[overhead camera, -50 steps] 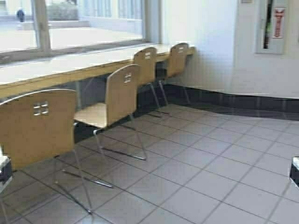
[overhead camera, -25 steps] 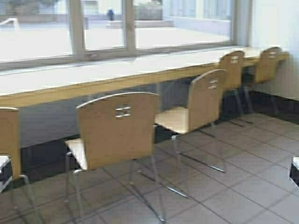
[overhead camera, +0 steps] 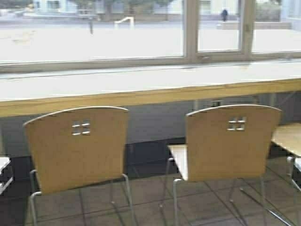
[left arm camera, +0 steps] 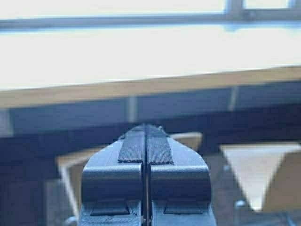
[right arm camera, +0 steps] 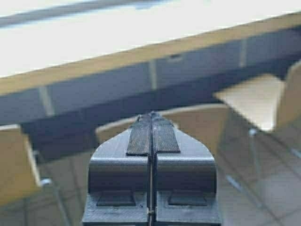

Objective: Push the chairs under the table

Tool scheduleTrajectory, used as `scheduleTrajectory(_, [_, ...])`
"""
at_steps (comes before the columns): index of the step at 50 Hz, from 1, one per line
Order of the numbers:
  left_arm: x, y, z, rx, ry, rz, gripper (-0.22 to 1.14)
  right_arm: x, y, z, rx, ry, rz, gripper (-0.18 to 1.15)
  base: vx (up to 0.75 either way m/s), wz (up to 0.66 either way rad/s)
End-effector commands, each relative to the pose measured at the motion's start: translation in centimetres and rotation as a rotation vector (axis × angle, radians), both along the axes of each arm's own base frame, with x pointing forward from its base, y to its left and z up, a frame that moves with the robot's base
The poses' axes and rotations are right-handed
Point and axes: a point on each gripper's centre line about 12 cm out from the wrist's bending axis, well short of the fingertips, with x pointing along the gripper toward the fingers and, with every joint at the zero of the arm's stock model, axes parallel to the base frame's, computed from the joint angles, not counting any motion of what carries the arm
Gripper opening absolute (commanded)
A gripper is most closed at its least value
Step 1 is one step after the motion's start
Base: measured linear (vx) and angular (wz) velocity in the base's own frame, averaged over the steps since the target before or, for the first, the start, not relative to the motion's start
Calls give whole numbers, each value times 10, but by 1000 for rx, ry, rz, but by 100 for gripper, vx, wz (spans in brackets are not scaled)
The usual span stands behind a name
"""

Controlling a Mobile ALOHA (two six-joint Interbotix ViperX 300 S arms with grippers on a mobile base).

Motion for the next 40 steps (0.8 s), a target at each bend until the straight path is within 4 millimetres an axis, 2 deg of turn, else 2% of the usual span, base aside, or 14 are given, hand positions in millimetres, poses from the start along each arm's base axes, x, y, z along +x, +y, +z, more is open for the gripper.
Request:
scheduleTrajectory(1, [3, 0, 8, 0, -21, 0, 3, 3, 0, 6, 5, -12, -2, 4, 23, 50])
scheduleTrajectory(7, [4, 0, 6, -11, -14, 0, 3, 2, 0, 3, 26, 12, -4, 4, 22, 43])
scheduleTrajectory(13, [14, -3, 0, -107, 30, -11, 3, 3, -1, 4, 88, 35, -13, 4, 23, 37])
scheduleTrajectory(22, [34, -28, -6, -282, 108, -98, 3, 6, 0, -6, 209, 115, -38, 4, 22, 26])
scheduleTrajectory(28, [48, -40, -7, -308, 143, -130, 3, 11, 9, -1, 322, 121, -20, 4, 24, 16])
scheduleTrajectory(34, [65, -50, -27, -324, 232, -135, 3, 21, 22, -1, 406, 162, 12, 4, 28, 11])
scheduleTrajectory(40, [82, -62, -62, -436, 369, -105, 3, 38, 39, -18, 444, 262, 35, 5, 26, 10])
